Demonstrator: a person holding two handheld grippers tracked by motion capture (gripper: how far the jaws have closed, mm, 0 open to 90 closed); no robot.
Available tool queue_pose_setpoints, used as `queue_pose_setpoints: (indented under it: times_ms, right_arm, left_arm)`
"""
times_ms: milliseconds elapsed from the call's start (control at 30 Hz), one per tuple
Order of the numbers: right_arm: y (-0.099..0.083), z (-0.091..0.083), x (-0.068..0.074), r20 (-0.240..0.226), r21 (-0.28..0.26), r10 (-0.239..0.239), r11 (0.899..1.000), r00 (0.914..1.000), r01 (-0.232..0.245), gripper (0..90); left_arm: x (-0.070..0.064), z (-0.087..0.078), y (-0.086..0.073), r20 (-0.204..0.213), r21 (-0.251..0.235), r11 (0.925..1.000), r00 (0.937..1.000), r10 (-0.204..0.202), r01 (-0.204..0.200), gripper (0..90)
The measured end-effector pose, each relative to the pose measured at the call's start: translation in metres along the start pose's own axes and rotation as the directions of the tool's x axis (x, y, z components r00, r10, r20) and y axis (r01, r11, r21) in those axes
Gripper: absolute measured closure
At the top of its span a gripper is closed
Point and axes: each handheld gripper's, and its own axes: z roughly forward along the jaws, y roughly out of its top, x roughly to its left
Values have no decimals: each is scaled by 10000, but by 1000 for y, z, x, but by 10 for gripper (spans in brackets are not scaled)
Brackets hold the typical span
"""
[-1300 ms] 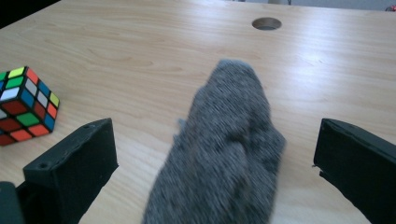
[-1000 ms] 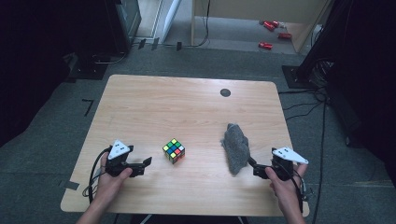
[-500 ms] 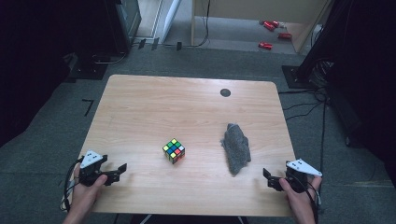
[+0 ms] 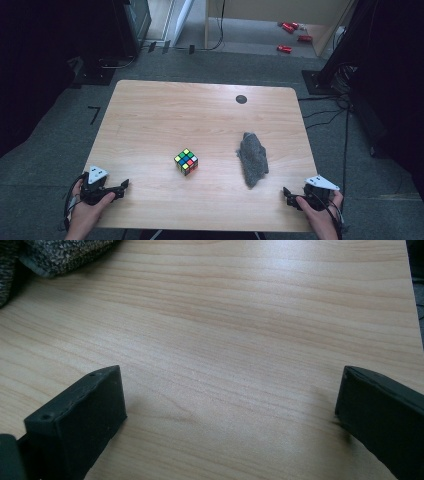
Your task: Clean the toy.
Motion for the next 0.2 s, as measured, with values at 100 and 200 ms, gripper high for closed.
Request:
queue_pose_setpoints:
  times_ms: [100, 200]
  right_arm:
    - [0, 0, 0, 25, -3, 23, 10000, 10000, -23, 0]
    - [0, 0, 0, 31, -3, 32, 10000, 10000, -32, 0]
  left_arm:
    - [0, 0, 0, -15, 3, 10000, 10000, -3, 3, 109]
    - [2, 0, 0, 159, -62, 9998, 9997, -166, 167, 108]
